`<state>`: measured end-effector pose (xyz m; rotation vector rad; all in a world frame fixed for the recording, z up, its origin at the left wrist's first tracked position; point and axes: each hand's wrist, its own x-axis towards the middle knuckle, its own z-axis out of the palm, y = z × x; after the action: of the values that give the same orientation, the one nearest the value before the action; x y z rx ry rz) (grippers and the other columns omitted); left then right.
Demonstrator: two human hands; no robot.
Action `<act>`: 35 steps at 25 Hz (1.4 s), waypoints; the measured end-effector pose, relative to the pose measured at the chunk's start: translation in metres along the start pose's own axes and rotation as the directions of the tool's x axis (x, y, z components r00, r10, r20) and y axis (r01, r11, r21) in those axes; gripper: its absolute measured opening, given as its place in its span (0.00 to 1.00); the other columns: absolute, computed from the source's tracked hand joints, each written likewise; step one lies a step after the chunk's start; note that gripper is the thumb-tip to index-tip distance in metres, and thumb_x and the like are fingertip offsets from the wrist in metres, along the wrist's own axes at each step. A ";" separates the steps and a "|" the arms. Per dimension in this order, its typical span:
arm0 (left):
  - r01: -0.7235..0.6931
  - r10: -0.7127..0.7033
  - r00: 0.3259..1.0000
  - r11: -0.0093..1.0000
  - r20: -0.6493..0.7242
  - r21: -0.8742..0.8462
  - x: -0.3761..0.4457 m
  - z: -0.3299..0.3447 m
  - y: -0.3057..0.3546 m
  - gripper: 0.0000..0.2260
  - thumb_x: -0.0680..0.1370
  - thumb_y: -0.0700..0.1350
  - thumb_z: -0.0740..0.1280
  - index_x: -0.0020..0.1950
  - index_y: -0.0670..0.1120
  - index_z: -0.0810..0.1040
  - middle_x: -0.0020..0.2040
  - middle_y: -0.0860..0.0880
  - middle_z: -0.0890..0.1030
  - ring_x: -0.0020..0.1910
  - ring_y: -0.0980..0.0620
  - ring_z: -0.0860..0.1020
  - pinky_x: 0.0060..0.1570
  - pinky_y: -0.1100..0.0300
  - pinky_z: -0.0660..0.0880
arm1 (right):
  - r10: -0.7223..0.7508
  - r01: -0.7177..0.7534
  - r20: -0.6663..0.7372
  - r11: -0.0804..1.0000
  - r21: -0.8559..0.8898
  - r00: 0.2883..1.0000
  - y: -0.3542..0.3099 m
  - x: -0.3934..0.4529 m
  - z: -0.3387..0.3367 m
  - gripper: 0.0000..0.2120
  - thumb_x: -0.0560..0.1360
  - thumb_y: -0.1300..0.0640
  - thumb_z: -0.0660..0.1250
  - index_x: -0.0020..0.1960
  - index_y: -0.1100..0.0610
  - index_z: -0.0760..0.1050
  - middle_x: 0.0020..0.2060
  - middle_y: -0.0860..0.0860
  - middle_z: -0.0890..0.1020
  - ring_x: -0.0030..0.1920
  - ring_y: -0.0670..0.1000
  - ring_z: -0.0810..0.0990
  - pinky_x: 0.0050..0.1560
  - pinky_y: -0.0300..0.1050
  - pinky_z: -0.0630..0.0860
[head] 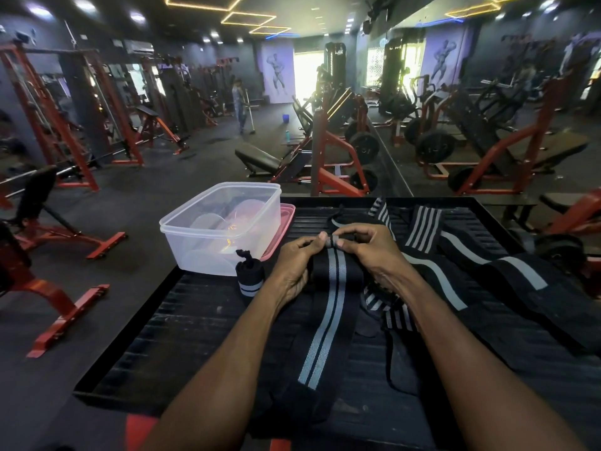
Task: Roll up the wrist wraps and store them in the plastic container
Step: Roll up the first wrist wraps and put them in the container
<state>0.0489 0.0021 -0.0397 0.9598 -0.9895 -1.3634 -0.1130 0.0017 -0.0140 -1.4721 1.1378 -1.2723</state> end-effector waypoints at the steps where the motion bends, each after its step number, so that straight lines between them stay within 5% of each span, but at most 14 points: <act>1: -0.009 0.009 1.000 1.000 -0.011 0.021 0.001 0.000 -0.001 0.04 0.76 0.39 0.72 0.49 0.39 0.84 0.47 0.40 0.86 0.48 0.46 0.83 0.54 0.53 0.80 | -0.005 0.005 0.010 1.000 0.012 1.000 -0.001 -0.001 0.000 0.08 0.71 0.68 0.75 0.46 0.58 0.85 0.46 0.52 0.86 0.50 0.47 0.84 0.57 0.42 0.80; 7: -0.188 0.203 0.978 0.957 -0.047 0.222 0.005 -0.005 -0.002 0.08 0.73 0.35 0.74 0.45 0.48 0.85 0.46 0.51 0.86 0.53 0.51 0.82 0.61 0.56 0.77 | 0.011 -0.011 -0.001 1.000 0.007 1.000 0.006 0.005 0.003 0.03 0.76 0.61 0.73 0.45 0.56 0.86 0.47 0.55 0.86 0.53 0.53 0.84 0.60 0.48 0.79; 11: -0.080 0.081 0.996 0.996 -0.022 0.048 0.005 -0.002 -0.003 0.07 0.75 0.40 0.74 0.51 0.38 0.83 0.50 0.40 0.85 0.53 0.45 0.82 0.62 0.50 0.77 | -0.050 0.049 -0.022 0.998 -0.046 0.999 0.010 0.006 0.003 0.08 0.75 0.67 0.72 0.44 0.54 0.84 0.48 0.56 0.86 0.50 0.50 0.83 0.60 0.47 0.79; 13: -0.096 0.105 0.992 0.987 -0.063 0.132 0.006 -0.002 -0.005 0.05 0.75 0.42 0.75 0.48 0.41 0.86 0.48 0.42 0.86 0.51 0.46 0.83 0.62 0.47 0.78 | -0.058 0.057 -0.011 0.997 -0.052 0.998 0.009 0.005 0.004 0.08 0.75 0.67 0.71 0.46 0.55 0.84 0.48 0.55 0.85 0.51 0.50 0.83 0.59 0.46 0.79; 18: -0.236 0.268 0.961 0.926 -0.071 0.294 0.002 -0.003 -0.001 0.06 0.73 0.37 0.75 0.46 0.47 0.85 0.45 0.53 0.86 0.50 0.55 0.82 0.59 0.59 0.77 | 0.065 -0.058 0.051 0.989 -0.134 0.997 0.012 0.007 0.004 0.09 0.81 0.54 0.65 0.53 0.56 0.83 0.50 0.50 0.84 0.55 0.50 0.82 0.59 0.47 0.77; 24: -0.051 0.052 0.997 0.998 -0.061 0.030 0.005 0.001 -0.004 0.14 0.76 0.43 0.74 0.55 0.34 0.82 0.52 0.38 0.85 0.56 0.44 0.83 0.62 0.50 0.77 | -0.017 0.018 0.011 0.990 -0.143 1.000 0.013 0.007 0.005 0.08 0.80 0.63 0.66 0.54 0.57 0.82 0.52 0.54 0.84 0.57 0.52 0.81 0.63 0.50 0.76; 27: -0.159 0.207 0.968 0.944 -0.143 0.287 0.004 -0.002 -0.003 0.03 0.75 0.43 0.75 0.47 0.45 0.85 0.45 0.48 0.86 0.48 0.51 0.83 0.59 0.52 0.78 | 0.021 -0.018 0.022 0.992 -0.126 1.000 0.009 0.005 0.007 0.07 0.80 0.59 0.66 0.56 0.56 0.81 0.52 0.51 0.83 0.56 0.49 0.81 0.62 0.47 0.76; 30: -0.242 0.300 0.948 0.897 -0.108 0.369 0.006 -0.006 -0.004 0.07 0.73 0.38 0.75 0.47 0.49 0.84 0.48 0.50 0.85 0.51 0.52 0.82 0.61 0.54 0.77 | 0.107 -0.096 0.064 0.984 -0.150 0.992 0.007 0.003 0.008 0.09 0.82 0.52 0.63 0.57 0.53 0.79 0.52 0.49 0.83 0.55 0.48 0.80 0.58 0.48 0.76; 33: -0.213 0.254 0.962 0.926 -0.097 0.311 0.007 -0.003 -0.006 0.12 0.72 0.37 0.76 0.51 0.49 0.82 0.54 0.48 0.83 0.55 0.51 0.81 0.61 0.55 0.77 | -0.009 0.008 -0.002 0.978 -0.206 1.000 0.011 0.005 0.008 0.06 0.80 0.59 0.65 0.54 0.56 0.81 0.50 0.52 0.83 0.53 0.50 0.80 0.57 0.47 0.75; 35: -0.098 0.111 0.988 0.988 -0.108 0.119 0.004 0.000 -0.003 0.11 0.73 0.42 0.76 0.54 0.45 0.81 0.55 0.42 0.84 0.55 0.48 0.82 0.58 0.53 0.79 | -0.055 0.050 -0.021 0.979 -0.197 0.998 0.011 0.005 0.008 0.06 0.79 0.63 0.66 0.54 0.59 0.80 0.50 0.54 0.83 0.52 0.51 0.80 0.56 0.45 0.75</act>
<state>0.0476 -0.0018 -0.0424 1.0444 -1.0240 -1.1616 -0.1060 -0.0055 -0.0245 -1.6438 1.2792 -1.2469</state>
